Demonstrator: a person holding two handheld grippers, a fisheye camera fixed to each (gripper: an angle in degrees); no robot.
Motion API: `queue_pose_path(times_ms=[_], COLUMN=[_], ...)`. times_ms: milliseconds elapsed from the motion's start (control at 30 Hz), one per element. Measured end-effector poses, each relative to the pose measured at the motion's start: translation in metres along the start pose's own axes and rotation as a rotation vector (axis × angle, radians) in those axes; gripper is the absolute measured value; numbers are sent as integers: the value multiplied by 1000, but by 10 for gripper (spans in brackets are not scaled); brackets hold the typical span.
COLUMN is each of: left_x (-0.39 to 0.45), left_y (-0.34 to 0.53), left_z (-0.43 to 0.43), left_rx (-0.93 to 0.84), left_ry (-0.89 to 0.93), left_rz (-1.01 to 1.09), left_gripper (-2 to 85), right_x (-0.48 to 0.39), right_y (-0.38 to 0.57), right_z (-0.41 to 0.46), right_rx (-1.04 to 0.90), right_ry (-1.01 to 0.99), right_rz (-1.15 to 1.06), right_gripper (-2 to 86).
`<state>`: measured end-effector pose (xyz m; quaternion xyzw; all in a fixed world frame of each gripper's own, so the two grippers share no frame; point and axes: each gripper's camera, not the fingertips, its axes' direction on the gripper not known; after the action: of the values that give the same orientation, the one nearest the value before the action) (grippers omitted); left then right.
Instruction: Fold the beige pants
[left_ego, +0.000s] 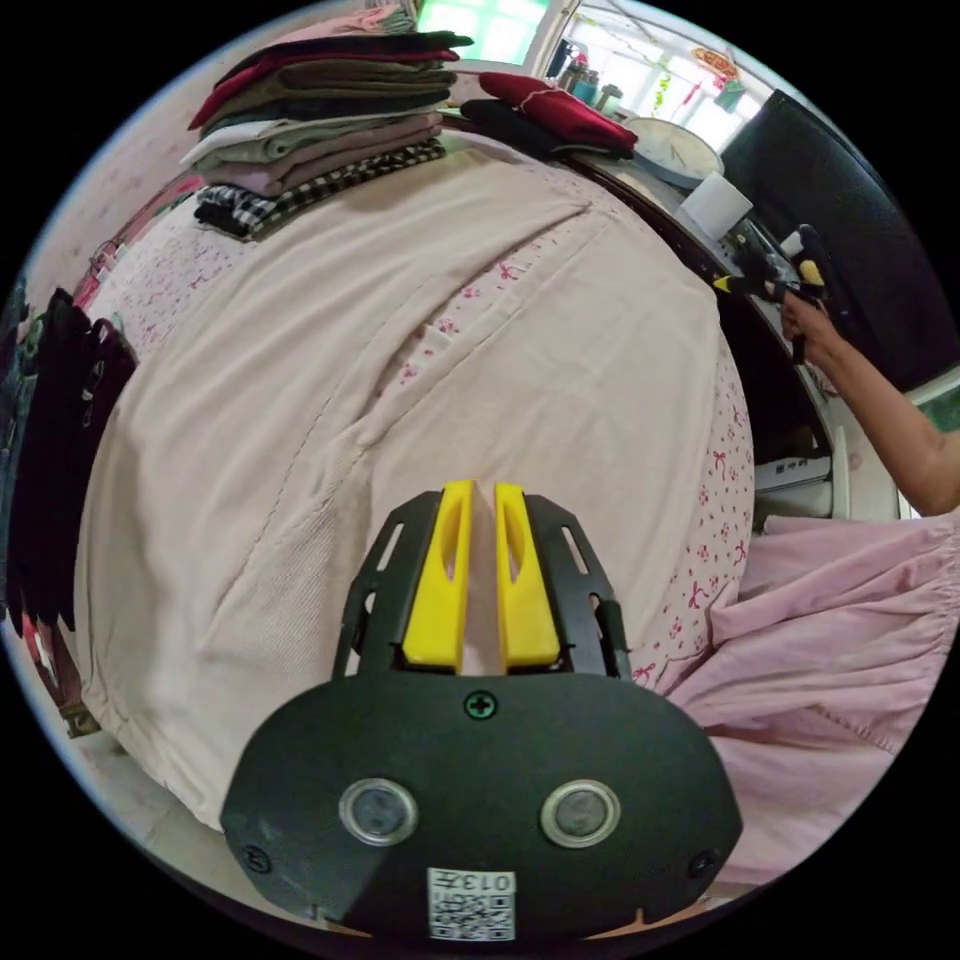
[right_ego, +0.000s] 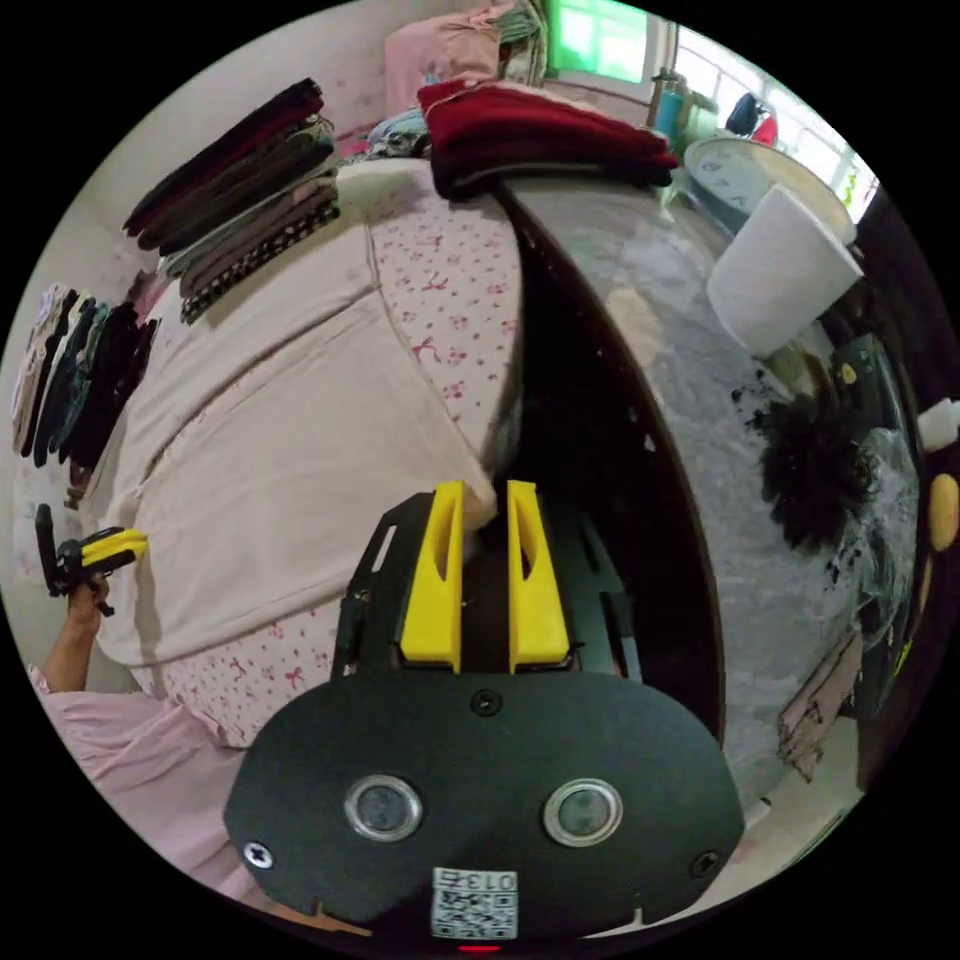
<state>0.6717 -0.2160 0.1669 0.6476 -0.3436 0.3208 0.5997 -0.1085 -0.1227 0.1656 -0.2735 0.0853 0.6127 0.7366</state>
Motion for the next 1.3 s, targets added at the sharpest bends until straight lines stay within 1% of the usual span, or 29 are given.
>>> queue_pose_path(times_ms=[67, 133, 200, 333, 400, 467, 533, 600, 667, 733, 800, 833, 967, 1067, 1133, 1200, 1233, 1300], left_x=[0, 1, 3, 12, 15, 19, 20, 20, 18, 14, 5, -3, -27, -19, -4, 17, 32, 47], left_y=[3, 1, -7, -26, -30, -31, -30, -28, -26, -25, -22, -19, 4, 18, 20, 16, 12, 10], left_z=[-6, -6, 1, 17, 22, 31, 38, 42, 47, 51, 55, 54, 38, 27, 29, 38, 46, 58], left_rx=[53, 77, 67, 49, 45, 25, 7, 12, 14, 11, 1, 17, 69, 104, 108, 95, 70, 58], left_ry=[-28, -67, -128, -209, -214, -232, -234, -228, -247, -275, -308, -277, -241, -242, -227, -211, -233, -243], left_rz=[-37, -55, -57, -47, -46, -43, -54, -75, -105, -125, -164, -201, -332, -295, -250, -163, -107, -60], left_gripper=[32, 32, 32, 28, 25, 20, 18, 15, 10, 6, 3, 2, 2, 2, 2, 2, 2, 2], right_x=[8, 2, -12, -54, -65, -72, -83, -93, -95, -85, -80, -79, -81, -87, -112, -147, -160, -209], right_y=[1, -14, -38, -100, -120, -134, -141, -144, -144, -149, -153, -153, -160, -150, -134, -118, -112, -84], right_z=[-20, -39, -35, 8, 27, 43, 48, 45, 37, 38, 49, 48, 42, 8, -13, -12, -9, 4], right_rx=[114, 243, 260, 161, 110, 50, 46, 36, 72, 76, 40, 72, 51, 166, 221, 188, 161, 96], right_ry=[46, 43, -9, -28, -39, -64, -30, 17, 39, -5, -47, -66, -116, -55, -63, -116, -125, -159], right_rz=[22, -27, -111, -243, -259, -259, -291, -348, -373, -327, -297, -291, -265, -251, -325, -447, -485, -596], right_gripper=[76, 79, 83, 98, 99, 79, 47, 39, 35, 35, 39, 41, 60, 59, 38, 28, 25, 14])
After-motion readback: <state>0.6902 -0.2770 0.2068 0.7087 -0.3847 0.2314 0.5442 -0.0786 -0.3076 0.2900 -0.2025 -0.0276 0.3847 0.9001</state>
